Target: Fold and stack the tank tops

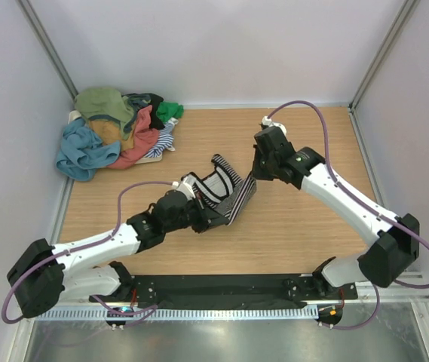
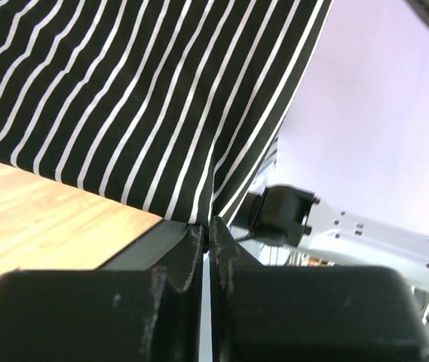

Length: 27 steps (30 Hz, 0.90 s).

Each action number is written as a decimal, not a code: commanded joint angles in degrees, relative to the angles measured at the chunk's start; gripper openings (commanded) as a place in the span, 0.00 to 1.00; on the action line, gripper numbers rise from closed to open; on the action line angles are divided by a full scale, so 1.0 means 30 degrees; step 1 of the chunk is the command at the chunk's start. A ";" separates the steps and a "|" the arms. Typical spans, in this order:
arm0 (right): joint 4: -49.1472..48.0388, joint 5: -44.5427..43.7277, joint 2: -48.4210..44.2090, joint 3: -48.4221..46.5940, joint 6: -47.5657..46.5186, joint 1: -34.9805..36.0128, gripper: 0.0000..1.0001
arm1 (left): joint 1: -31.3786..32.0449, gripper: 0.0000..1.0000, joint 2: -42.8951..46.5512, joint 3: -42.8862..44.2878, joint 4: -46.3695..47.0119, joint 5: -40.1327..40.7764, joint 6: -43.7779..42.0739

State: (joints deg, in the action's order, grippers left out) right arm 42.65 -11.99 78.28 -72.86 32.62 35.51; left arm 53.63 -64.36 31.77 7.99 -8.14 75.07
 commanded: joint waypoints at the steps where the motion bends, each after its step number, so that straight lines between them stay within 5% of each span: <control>1: -0.2118 -0.0019 0.1324 -0.1580 -0.0444 -0.0672 0.02 | -0.1582 0.02 0.0505 -0.0540 0.0617 -0.2557 0.0085; 8: -0.2587 0.0538 0.2648 -0.2229 -0.0444 -0.1230 0.02 | -0.4076 0.01 0.0038 -0.0106 0.0183 -0.4434 -0.0879; 16: -0.2091 0.1154 -0.1475 0.1343 0.0053 -0.1201 0.01 | -0.3639 0.01 -0.0812 0.0544 -0.1403 -0.5548 -0.2259; 27: 0.0106 -0.0396 -0.7041 0.5799 0.0727 -0.1288 0.02 | 0.4414 0.01 -0.2128 0.0717 0.1259 -0.0307 0.0610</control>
State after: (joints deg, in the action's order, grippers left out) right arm 43.03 -7.62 62.06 -56.01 33.69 32.40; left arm 60.90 -68.55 31.88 9.28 -12.34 74.17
